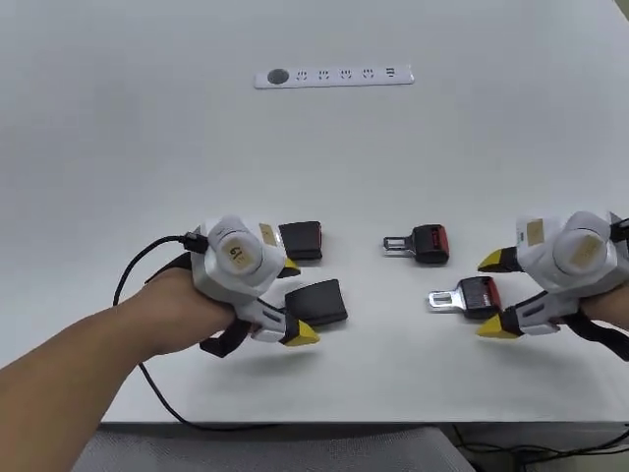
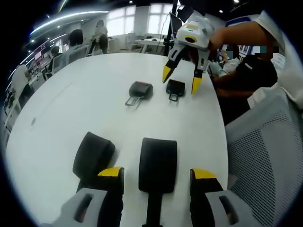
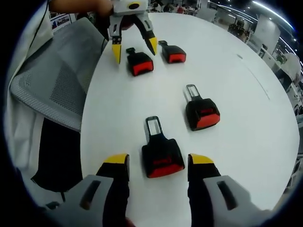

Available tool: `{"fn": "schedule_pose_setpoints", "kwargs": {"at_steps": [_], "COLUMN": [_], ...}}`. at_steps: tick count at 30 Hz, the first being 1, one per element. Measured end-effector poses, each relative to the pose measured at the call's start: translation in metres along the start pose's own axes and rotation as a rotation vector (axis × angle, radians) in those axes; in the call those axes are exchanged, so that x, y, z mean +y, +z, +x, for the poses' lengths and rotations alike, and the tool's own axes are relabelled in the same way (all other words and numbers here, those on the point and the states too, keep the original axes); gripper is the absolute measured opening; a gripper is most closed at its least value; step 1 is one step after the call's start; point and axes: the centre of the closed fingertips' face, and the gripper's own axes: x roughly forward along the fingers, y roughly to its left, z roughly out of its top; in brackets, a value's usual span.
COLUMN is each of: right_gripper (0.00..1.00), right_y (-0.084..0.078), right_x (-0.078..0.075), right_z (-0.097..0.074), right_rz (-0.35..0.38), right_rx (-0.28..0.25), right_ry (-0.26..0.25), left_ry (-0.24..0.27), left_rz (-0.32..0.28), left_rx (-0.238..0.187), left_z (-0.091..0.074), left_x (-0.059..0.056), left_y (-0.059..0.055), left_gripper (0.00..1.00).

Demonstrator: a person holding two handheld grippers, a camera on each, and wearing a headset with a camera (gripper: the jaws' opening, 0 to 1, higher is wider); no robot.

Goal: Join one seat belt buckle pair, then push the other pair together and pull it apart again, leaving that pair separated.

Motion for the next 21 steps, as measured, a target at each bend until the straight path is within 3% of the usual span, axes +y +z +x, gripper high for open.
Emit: {"fn": "schedule_pose_setpoints", "kwargs": {"at_steps": [11, 21], "right_gripper": [0.40, 0.36], "right_y": [-0.003, -0.004], "right_x": [-0.008, -0.007], "right_z": [0.008, 0.011], "right_rz": [-0.015, -0.059], "right_rx": [0.004, 0.024], "right_ry": [0.042, 0.062], "left_ry": [-0.032, -0.051], "left_rz": [0.003, 0.091], "left_rx": [0.002, 0.051], "left_z": [0.001, 0.007], "left_x": [-0.002, -0.003], "left_y": [-0.002, -0.005], "left_gripper": [0.43, 0.35]}}
